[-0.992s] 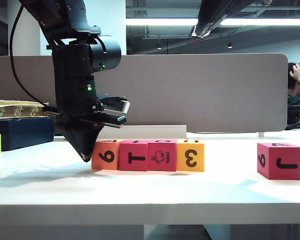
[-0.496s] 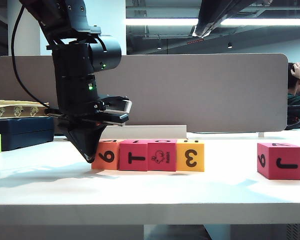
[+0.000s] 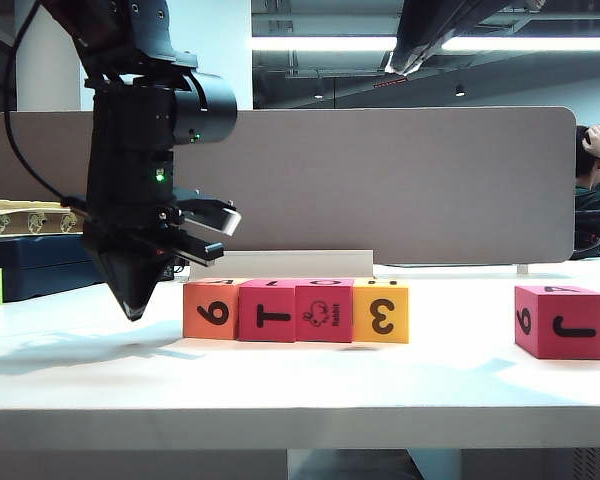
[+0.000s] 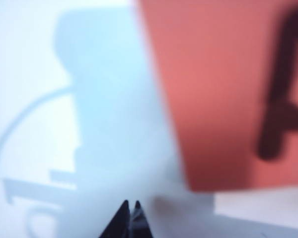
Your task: Select the appropriate blocks from the scattered letter blocks on the table and arrange them in a row to spell out "ALOHA".
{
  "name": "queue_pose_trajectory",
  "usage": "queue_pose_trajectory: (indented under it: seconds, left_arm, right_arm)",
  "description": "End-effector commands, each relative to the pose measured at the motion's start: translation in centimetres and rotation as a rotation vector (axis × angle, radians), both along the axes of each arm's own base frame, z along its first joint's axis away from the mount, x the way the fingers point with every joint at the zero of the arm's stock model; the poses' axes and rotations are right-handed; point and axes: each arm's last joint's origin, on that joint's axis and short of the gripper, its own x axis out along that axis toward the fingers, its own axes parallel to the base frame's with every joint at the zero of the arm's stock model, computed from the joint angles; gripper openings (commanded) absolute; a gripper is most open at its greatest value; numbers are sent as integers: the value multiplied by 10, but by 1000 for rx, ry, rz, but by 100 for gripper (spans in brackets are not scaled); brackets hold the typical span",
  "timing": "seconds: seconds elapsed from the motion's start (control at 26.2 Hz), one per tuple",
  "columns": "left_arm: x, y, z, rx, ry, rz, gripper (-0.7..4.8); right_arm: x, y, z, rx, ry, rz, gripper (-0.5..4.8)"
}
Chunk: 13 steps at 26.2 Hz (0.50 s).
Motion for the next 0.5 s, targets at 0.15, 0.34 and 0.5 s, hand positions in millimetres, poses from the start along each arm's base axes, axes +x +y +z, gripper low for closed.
queue_pose_trajectory:
  seconds: [0.15, 0.34, 0.5]
  left_arm:
    - [10, -6, 8, -59, -118, -17, -6]
    - [14, -9, 16, -87, -136, -43, -5]
    - [16, -10, 21, -106, -139, -47, -5]
  right_arm:
    - [0, 0, 2, 12, -16, -2, -6]
    - [0, 0, 2, 18, -8, -14, -6]
    - [0, 0, 2, 18, -9, -14, -6]
